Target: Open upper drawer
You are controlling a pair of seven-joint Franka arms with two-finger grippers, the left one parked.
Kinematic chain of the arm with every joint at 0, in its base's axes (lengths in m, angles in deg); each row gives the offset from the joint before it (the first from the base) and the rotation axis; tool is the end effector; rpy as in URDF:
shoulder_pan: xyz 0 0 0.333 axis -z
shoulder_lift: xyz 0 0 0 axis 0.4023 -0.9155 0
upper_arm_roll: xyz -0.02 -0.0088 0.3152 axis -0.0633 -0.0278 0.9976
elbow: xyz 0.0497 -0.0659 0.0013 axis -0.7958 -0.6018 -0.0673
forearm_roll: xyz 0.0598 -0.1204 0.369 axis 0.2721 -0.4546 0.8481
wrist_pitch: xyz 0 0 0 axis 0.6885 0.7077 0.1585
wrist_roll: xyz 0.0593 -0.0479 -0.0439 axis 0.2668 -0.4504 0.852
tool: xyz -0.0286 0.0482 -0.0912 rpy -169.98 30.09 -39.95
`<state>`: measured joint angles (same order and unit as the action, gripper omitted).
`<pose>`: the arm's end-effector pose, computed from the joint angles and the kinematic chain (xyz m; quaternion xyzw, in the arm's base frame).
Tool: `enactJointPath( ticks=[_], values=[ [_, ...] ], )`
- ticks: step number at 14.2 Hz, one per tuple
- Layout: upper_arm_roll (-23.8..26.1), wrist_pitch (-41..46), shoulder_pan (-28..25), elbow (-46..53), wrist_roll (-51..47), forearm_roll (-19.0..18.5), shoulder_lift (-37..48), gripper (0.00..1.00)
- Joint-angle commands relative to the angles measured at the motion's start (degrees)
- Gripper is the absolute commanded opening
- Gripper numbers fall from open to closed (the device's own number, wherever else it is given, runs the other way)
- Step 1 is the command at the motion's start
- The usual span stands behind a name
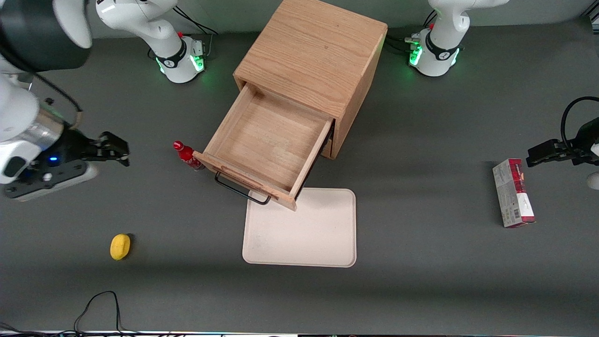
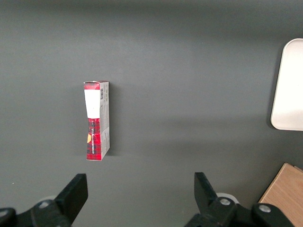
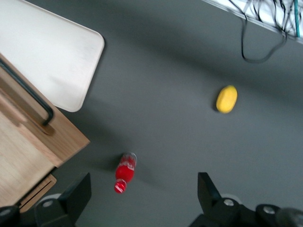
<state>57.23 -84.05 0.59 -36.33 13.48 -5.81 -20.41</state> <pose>0.6218 0.0845 0.6246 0.9884 0.1514 -0.0016 0.0097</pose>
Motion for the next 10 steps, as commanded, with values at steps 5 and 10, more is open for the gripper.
enactJointPath(
  ticks=[5, 10],
  values=[
    [11.4, -9.6, 16.4, -20.4, -4.1, -0.9, 14.7, 1.00],
    [11.3, -9.5, 18.1, -20.6, -4.7, -3.9, 14.4, 1.00]
  ],
)
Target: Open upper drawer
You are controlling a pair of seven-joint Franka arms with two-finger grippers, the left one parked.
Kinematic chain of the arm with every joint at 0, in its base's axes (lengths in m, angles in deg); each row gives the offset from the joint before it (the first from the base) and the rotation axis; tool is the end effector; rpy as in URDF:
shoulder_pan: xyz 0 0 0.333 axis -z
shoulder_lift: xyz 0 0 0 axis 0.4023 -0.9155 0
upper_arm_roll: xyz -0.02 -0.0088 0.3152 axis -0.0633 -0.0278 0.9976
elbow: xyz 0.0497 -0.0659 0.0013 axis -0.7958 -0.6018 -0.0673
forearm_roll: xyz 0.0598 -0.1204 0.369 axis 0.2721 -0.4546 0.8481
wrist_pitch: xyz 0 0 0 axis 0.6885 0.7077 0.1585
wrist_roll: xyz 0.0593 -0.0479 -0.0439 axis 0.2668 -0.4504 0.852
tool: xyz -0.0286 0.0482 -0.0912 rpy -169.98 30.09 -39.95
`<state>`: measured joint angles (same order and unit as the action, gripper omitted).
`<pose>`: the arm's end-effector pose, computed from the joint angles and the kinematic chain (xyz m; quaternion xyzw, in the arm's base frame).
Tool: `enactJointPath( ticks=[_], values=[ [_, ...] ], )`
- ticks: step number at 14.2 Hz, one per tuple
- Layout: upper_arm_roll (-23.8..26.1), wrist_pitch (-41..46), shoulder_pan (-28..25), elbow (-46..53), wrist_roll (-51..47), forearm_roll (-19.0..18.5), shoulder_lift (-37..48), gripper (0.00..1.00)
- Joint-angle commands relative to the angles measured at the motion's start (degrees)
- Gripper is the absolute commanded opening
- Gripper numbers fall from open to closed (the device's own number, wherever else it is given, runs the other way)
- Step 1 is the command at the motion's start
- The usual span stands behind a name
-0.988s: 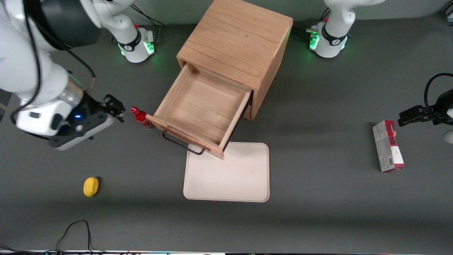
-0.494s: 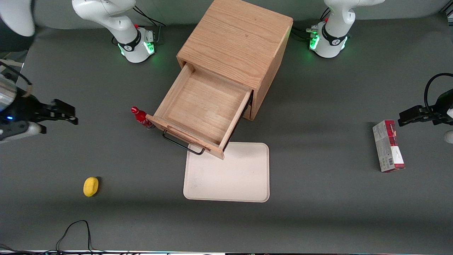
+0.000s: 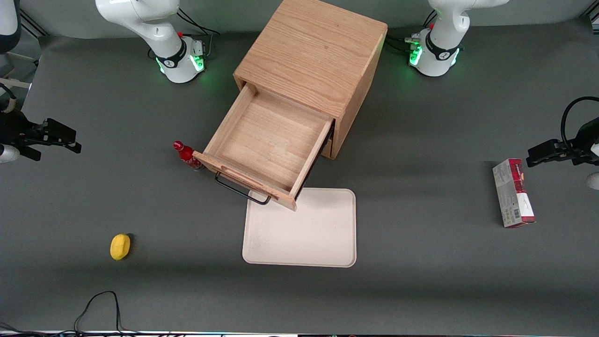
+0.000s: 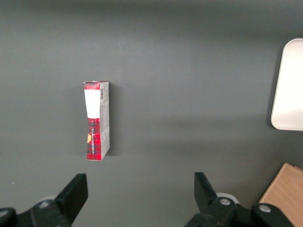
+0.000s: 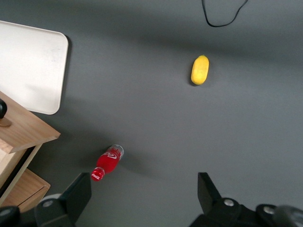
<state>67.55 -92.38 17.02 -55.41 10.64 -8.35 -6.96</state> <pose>0.5751 -0.0187 0.6153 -0.9978 -0.0635 -0.0165 0.0096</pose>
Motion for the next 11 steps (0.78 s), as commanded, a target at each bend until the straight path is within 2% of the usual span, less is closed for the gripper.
enactJointPath(
  ticks=[1, 11],
  values=[
    [1.0, -1.0, 2.0, -1.7, -1.8, -1.4, 0.7, 1.00],
    [0.9, 0.1, 1.9, -1.5, -1.6, -1.6, 0.4, 1.00]
  ],
)
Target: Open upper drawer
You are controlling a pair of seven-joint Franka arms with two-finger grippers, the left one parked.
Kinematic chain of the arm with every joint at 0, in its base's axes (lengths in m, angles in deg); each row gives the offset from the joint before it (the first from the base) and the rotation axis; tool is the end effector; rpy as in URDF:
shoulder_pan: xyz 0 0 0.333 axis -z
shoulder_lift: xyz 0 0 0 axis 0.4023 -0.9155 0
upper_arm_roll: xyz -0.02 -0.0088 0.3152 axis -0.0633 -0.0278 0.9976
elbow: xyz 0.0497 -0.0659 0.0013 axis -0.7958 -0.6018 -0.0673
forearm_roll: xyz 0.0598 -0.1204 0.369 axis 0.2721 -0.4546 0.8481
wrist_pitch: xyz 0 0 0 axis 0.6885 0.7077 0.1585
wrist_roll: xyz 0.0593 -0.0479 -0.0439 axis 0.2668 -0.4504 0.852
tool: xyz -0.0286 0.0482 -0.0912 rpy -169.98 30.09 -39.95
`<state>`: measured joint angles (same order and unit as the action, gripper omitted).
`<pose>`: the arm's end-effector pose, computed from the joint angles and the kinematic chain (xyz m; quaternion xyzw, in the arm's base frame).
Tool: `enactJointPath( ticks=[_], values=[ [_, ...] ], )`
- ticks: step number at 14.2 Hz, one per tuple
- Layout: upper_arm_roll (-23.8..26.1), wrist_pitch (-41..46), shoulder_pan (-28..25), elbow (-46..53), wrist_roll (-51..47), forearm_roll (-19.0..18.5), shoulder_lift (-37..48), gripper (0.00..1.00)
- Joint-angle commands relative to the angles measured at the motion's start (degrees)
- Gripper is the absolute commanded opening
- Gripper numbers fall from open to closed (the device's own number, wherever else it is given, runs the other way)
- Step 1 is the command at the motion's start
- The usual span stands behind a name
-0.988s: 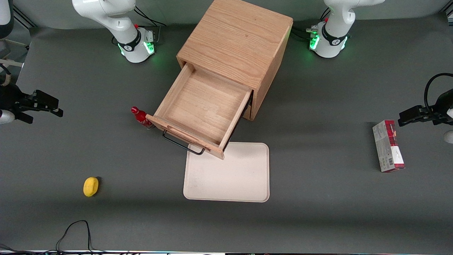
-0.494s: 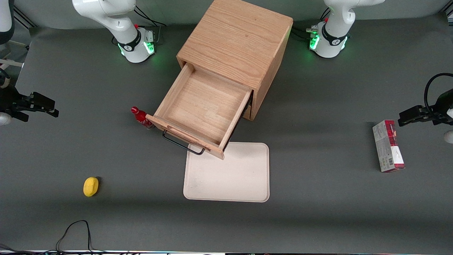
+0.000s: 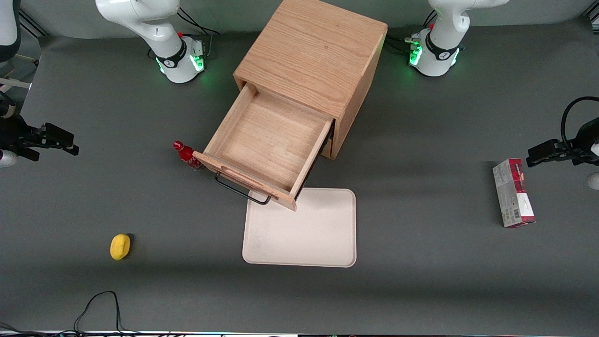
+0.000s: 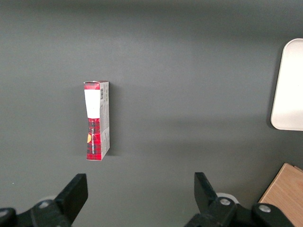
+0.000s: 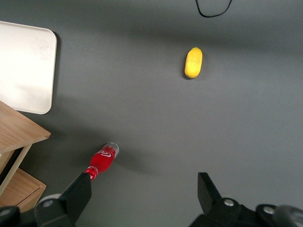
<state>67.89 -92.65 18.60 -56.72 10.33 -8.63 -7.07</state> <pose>0.5748 -0.0317 0.6037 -0.9987 -0.0498 -0.0063 0.0081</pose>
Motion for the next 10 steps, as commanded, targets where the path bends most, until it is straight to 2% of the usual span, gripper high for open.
enactJointPath(
  ticks=[1, 10],
  values=[
    [0.5, 0.4, 0.2, -0.3, -1.5, -1.3, 0.5, 1.00],
    [0.1, 0.4, 0.0, -0.2, -3.0, -1.3, -0.3, 1.00]
  ],
)
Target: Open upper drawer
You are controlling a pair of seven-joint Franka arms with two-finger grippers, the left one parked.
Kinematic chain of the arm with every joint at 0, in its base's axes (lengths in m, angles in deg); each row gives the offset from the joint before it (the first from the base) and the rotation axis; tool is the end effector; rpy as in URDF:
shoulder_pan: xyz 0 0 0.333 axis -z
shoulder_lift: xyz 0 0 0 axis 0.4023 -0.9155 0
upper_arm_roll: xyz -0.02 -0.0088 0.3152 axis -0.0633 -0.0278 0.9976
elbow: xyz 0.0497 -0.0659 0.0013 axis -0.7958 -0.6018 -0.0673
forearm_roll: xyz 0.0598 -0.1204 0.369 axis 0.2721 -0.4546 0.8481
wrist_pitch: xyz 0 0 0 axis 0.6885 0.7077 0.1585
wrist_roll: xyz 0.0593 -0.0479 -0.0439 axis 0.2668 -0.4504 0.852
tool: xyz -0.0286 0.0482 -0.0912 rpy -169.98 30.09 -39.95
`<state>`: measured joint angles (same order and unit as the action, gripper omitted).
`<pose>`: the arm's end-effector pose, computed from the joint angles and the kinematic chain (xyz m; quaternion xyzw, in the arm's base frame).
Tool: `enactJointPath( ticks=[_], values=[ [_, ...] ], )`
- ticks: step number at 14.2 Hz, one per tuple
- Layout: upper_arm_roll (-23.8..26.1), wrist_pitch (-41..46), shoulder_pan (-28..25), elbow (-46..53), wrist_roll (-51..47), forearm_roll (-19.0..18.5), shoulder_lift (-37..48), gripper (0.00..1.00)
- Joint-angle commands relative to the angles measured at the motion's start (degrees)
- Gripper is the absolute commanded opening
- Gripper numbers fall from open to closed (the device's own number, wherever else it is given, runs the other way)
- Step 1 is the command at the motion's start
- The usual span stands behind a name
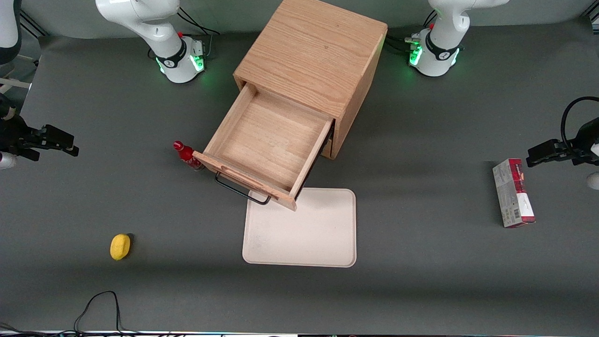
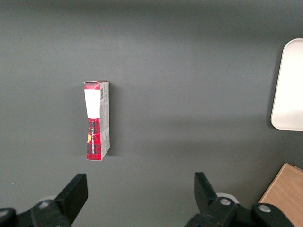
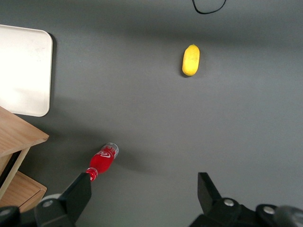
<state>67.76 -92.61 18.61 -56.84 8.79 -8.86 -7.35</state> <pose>0.5758 -0.0334 0.5999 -0.9994 -0.0353 -0.0021 0.0062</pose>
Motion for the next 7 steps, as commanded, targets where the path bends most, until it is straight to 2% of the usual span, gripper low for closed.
enactJointPath(
  ticks=[1, 7],
  values=[
    [0.2, 0.3, 0.0, -0.1, -1.5, -1.1, 0.0, 1.00],
    [0.4, 0.4, 0.0, 0.4, -1.5, -1.3, -0.3, 1.00]
  ],
)
